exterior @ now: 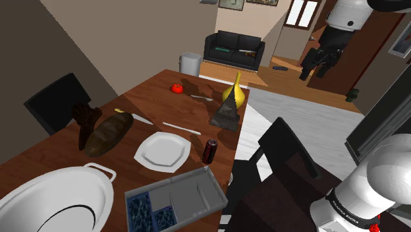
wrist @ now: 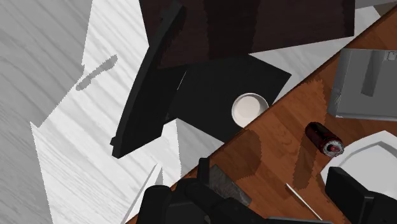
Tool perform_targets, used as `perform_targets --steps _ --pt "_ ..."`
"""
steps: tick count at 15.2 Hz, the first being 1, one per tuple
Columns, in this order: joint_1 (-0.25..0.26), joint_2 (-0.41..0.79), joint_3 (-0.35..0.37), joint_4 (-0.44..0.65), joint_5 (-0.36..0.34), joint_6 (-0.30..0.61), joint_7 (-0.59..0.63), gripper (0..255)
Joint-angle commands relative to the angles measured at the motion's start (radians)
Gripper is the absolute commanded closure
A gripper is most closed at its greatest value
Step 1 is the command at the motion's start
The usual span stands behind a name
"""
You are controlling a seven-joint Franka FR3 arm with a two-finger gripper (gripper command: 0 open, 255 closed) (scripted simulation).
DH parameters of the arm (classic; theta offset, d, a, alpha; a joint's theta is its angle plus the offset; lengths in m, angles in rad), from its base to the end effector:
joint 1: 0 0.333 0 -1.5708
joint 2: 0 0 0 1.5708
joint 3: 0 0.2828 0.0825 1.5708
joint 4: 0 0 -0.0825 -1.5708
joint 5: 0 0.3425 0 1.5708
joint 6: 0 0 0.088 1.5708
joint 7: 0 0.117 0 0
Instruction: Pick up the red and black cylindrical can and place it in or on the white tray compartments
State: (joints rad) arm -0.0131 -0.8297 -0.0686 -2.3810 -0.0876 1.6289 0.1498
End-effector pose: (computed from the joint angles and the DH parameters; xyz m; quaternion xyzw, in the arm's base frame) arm 0.2832 -0.0383 0.5634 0.9936 -0.1044 0.0390 0.0168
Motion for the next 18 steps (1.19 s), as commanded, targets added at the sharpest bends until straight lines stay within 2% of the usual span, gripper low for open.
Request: perform_targets --steps 1,10,18 --pt "0.0 0.0 0.0 0.0 0.0 0.0 0.0 0" --pt "0.05 0.148 0.074 -0.148 0.054 0.281 0.087 0" --pt "0.092 0.376 0.144 -0.19 0.088 0.542 0.161 0"
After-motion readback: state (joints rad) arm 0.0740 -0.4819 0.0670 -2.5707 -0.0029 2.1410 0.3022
